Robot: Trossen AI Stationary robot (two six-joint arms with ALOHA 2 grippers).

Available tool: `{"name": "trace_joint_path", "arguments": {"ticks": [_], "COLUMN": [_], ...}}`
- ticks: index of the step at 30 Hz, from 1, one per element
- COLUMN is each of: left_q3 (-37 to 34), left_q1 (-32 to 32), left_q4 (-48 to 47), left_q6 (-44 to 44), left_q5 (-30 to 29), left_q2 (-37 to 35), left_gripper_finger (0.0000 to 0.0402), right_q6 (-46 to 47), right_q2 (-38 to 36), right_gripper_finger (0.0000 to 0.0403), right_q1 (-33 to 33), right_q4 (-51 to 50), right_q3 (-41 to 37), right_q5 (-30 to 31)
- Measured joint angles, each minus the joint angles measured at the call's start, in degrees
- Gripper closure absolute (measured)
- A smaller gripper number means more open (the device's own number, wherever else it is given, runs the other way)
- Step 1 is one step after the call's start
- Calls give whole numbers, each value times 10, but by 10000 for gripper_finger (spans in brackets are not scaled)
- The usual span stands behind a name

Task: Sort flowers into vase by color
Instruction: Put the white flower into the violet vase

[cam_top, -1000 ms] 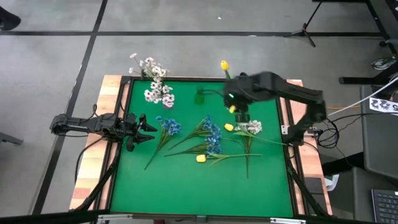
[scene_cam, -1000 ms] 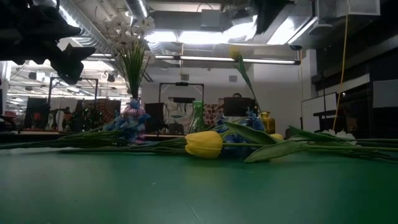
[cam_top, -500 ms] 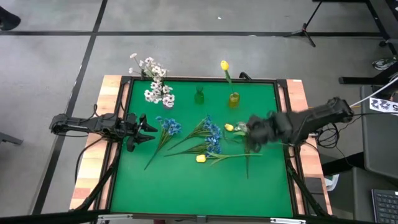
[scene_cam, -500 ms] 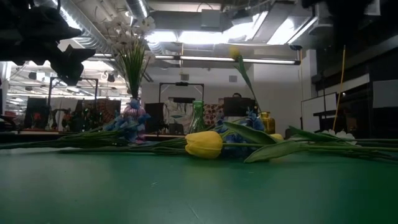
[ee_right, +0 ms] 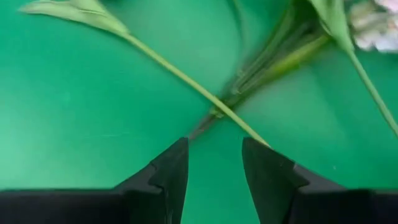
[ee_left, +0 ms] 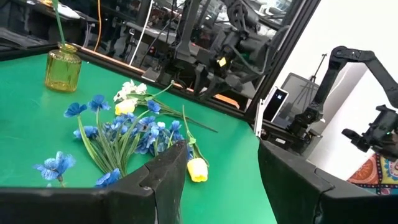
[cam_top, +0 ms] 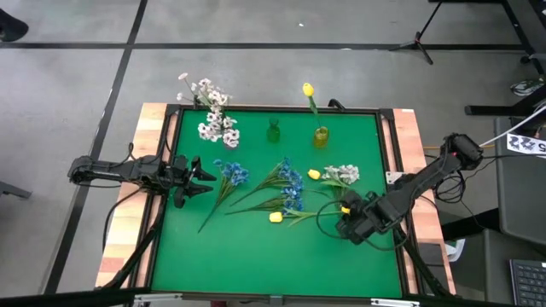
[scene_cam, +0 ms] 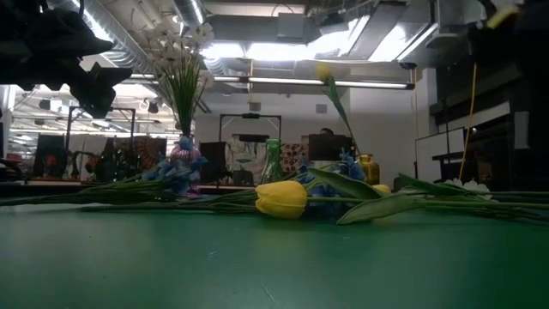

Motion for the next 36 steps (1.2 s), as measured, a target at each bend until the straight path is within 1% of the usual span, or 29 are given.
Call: {"name": "trace_joint_path", "arguments": {"ticks": [2,4,7,9,19,22,27,30,33,36], "left_q3": [0,0,0,0,0,0,0,0,0,0], "left_q1": [0,0,0,0,0,0,0,0,0,0], "left_q4": [0,0,0,0,0,0,0,0,0,0], "left_q6": [-1,-1,-3,-3,-1,-1,-1,-1,-1,-1], "left_q5": [0,0,0,0,-1,-2,-3,-3,-3,-3], "left_q2": [0,0,0,0,0,0,0,0,0,0], "left_gripper_finger": [208,208,208,208,208,207,207,207,207,207], "right_q6": [28,36,16,-3,-18,-22,-21,-21,-21,-22], "right_q2": [4,10,20,27,56,65,73,75,77,85], "right_gripper_finger": [251,251,251,251,248,228,165,139,131,135], "right_q1": [5,4,3,3,1,-2,-14,-30,-48,-59], "right_q4": [2,16,47,59,51,52,53,53,53,55], "right_q3": [-11,-19,-29,-32,-32,-32,-32,-32,-32,-32], "right_q5": [-3,-6,-12,-5,-13,-13,-10,-12,-12,-12]}}
